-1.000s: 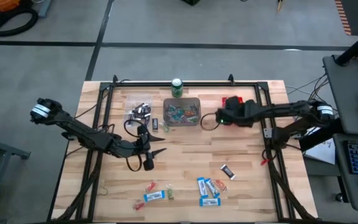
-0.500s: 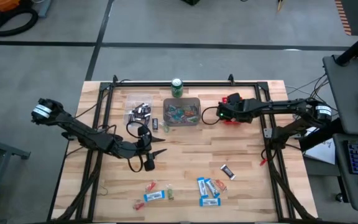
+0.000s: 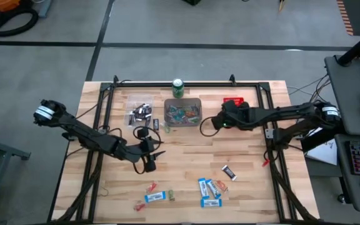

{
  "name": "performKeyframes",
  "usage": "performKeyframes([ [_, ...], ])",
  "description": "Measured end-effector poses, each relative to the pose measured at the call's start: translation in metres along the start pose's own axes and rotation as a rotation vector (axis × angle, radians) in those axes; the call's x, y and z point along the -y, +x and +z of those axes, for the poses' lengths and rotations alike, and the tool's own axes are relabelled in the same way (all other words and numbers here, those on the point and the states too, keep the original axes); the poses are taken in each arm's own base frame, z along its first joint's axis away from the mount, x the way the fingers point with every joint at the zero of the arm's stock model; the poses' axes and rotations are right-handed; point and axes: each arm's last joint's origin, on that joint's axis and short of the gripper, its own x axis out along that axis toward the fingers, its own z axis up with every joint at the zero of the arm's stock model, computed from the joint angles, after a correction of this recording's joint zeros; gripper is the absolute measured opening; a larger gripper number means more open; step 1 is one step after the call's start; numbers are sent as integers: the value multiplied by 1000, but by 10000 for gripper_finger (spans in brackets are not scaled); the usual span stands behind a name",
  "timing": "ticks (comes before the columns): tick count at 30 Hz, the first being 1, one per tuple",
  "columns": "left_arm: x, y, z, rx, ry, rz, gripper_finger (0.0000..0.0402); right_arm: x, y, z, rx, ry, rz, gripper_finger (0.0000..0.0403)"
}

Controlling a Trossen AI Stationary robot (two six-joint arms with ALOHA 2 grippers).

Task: Organize candy in baskets
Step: Put the green gummy into the black bin

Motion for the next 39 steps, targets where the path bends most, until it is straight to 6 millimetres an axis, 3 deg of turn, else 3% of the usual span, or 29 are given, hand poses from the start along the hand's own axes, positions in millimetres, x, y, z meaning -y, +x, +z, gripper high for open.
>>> performKeyframes([
  [12, 13, 43, -41, -16, -3, 269, 175, -24, -22, -9, 82, -27, 164, 125],
  [23, 3, 83, -62, -86, 20, 404, 164, -27, -25, -9, 92, -24, 182, 125],
  [39, -17, 95, -70, -122, 13, 507, 164, -28, -25, -9, 94, -30, 186, 125],
])
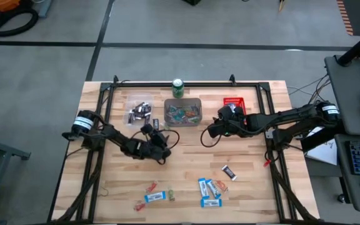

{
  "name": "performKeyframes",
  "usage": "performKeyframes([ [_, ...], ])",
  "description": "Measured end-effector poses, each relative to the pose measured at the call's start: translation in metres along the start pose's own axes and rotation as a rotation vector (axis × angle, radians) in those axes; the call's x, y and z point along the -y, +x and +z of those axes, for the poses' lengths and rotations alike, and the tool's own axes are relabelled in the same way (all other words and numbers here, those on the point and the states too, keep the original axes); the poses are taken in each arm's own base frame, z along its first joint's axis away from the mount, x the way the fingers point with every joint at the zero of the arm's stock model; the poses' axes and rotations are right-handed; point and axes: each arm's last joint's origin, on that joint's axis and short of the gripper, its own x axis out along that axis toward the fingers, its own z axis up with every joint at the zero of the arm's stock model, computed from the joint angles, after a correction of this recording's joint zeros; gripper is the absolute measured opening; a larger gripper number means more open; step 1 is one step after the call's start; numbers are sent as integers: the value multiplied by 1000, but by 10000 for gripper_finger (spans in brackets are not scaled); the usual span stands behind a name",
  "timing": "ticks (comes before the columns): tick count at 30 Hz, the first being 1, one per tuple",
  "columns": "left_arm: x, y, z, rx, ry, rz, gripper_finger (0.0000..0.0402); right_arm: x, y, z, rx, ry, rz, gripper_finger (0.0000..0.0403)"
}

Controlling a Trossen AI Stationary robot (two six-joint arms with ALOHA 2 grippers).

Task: Organize candy in baskets
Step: Put the green gummy into the black bin

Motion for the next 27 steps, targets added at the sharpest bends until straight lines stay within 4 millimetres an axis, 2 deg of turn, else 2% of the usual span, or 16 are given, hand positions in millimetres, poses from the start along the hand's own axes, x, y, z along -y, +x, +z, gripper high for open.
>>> performKeyframes([
  [27, -1, 2, -1, -22, -28, -36, 153, -2, -2, -2, -1, -10, 11, 125],
])
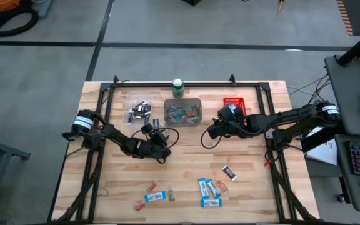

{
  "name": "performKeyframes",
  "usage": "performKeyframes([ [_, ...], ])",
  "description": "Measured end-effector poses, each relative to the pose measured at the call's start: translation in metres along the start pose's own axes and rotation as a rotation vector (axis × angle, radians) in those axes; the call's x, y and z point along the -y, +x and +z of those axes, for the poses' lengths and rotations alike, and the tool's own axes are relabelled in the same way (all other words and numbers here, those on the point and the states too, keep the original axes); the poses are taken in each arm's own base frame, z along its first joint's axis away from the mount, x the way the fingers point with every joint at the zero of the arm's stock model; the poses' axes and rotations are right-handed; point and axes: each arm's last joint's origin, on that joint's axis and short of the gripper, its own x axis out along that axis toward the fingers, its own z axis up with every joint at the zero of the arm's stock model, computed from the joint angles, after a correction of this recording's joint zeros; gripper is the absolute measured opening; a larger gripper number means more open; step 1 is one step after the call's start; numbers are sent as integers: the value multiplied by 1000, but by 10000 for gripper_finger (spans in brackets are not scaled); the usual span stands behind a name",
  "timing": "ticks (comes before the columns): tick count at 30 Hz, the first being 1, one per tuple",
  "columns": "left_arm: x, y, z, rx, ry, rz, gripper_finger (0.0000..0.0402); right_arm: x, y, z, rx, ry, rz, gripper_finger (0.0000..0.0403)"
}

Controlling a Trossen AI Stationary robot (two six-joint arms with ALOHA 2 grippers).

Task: Organize candy in baskets
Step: Put the green gummy into the black bin

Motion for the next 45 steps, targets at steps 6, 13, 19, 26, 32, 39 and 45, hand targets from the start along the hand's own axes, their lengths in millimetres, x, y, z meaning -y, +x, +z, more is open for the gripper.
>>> performKeyframes([
  [6, 0, 0, 0, -6, -8, -17, 152, 0, 0, 0, 0, -2, 0, 125],
  [13, -1, 1, 0, -9, -18, -11, 152, -1, -1, -1, -2, -7, 7, 125],
  [19, -2, 3, 0, -13, -26, -4, 125, -3, -2, -2, -3, -13, 15, 125],
  [26, -2, 3, 0, -16, -29, -14, 55, -4, -3, -3, -4, -17, 20, 125],
  [32, 1, 1, 0, -29, -31, -82, 6, -4, -4, -4, -3, -20, 22, 125],
  [39, 16, -16, -1, -19, 69, -246, 1, -11, -10, -9, -21, -54, 70, 125],
  [45, 34, -34, 5, 55, 124, -510, 0, -24, -21, -13, -70, -55, 216, 125],
])
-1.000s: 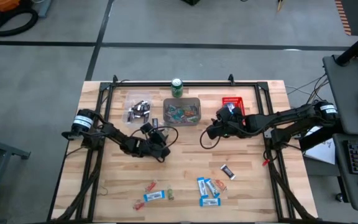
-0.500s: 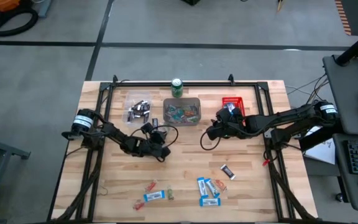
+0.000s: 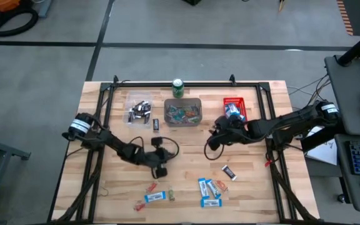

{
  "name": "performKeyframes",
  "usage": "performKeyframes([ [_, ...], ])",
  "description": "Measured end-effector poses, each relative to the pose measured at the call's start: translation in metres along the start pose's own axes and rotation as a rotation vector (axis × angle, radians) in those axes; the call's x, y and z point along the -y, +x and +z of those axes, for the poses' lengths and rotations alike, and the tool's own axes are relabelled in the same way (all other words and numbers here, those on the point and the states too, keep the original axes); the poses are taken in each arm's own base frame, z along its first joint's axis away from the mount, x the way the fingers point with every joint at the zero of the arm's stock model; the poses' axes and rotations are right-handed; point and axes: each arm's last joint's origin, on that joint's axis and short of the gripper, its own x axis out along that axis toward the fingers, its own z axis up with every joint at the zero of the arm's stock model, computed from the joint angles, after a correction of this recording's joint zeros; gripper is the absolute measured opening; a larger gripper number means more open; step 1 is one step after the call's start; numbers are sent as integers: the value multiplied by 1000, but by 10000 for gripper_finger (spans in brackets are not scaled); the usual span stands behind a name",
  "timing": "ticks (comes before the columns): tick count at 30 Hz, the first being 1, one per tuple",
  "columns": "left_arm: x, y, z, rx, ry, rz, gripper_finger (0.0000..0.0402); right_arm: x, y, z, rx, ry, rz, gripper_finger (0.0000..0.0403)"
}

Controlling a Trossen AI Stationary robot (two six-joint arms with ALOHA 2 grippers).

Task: Organize candy in baskets
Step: Put the green gummy into the black bin

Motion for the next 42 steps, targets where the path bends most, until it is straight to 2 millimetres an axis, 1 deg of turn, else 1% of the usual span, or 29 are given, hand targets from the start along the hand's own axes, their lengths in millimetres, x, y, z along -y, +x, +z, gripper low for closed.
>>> performKeyframes([
  [4, 1, -1, 4, 41, -25, -8, 0, -18, -1, -4, -19, 10, 153, 125],
  [8, 2, -1, 6, 49, -41, -3, 0, -38, 1, -9, 10, 33, 269, 125],
  [12, 2, -5, 14, 79, -52, -4, 0, -56, 11, -16, -24, 63, 347, 125],
  [15, 1, -10, 20, 102, -38, -5, 0, -70, 21, -19, -50, 85, 344, 125],
  [20, -3, -20, 25, 107, -2, -3, 0, -91, 43, -19, -78, 122, 306, 125],
  [24, -5, -22, 21, 63, -2, -11, 0, -107, 58, -13, -103, 107, 265, 125],
  [26, -3, -23, 19, 42, 1, -87, 4, -114, 66, -11, -130, 75, 219, 125],
  [29, 0, -23, 16, -1, 0, -198, 27, -124, 78, -11, -141, 73, 136, 125],
  [32, 0, -23, 11, -53, 12, -213, 69, -137, 89, -9, -155, 76, 124, 125],
  [35, 1, -27, 8, -63, 46, -222, 118, -151, 100, -8, -169, 99, 136, 125],
  [39, 6, -41, 6, -83, 88, -255, 168, -164, 113, -8, -180, 118, 120, 125],
  [42, 8, -59, 0, -99, 124, -267, 188, -171, 121, -9, -173, 136, 102, 125],
])
